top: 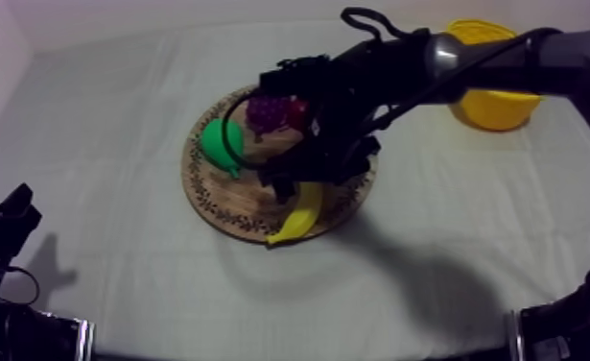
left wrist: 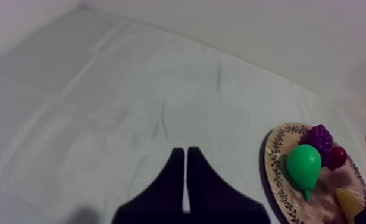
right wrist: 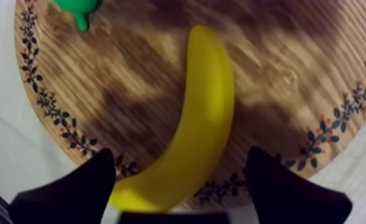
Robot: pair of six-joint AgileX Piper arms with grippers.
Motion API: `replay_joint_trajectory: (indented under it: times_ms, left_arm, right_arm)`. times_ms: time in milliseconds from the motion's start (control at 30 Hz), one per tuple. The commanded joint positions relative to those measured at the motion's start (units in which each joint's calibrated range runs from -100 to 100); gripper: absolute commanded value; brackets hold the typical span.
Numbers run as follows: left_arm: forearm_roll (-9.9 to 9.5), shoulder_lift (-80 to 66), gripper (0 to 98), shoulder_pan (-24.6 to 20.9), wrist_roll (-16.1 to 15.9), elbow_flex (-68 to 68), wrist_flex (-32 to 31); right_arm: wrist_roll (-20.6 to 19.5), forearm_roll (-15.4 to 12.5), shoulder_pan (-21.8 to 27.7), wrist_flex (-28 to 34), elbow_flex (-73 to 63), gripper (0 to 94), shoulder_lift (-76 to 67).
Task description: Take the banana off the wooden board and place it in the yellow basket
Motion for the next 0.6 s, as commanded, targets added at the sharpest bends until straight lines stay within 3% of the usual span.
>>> replay_joint_trajectory:
  times_ms: [0, 167, 567]
  left_arm:
    - [-0.03, 0.0, 0.1, 0.0, 0.0, 0.0, 0.0]
    - [-0.03, 0.0, 0.1, 0.0, 0.0, 0.0, 0.0]
    - [-0.03, 0.0, 0.1, 0.0, 0.0, 0.0, 0.0]
  right_arm:
    - [0.3, -0.4, 0.2, 2.2, -1.1, 61.7, 0.8]
    - [1.3, -1.5, 1.0, 3.6, -2.0, 57.9, 2.3]
    - [9.8, -7.6, 3.4, 1.7, -1.2, 24.2, 3.5]
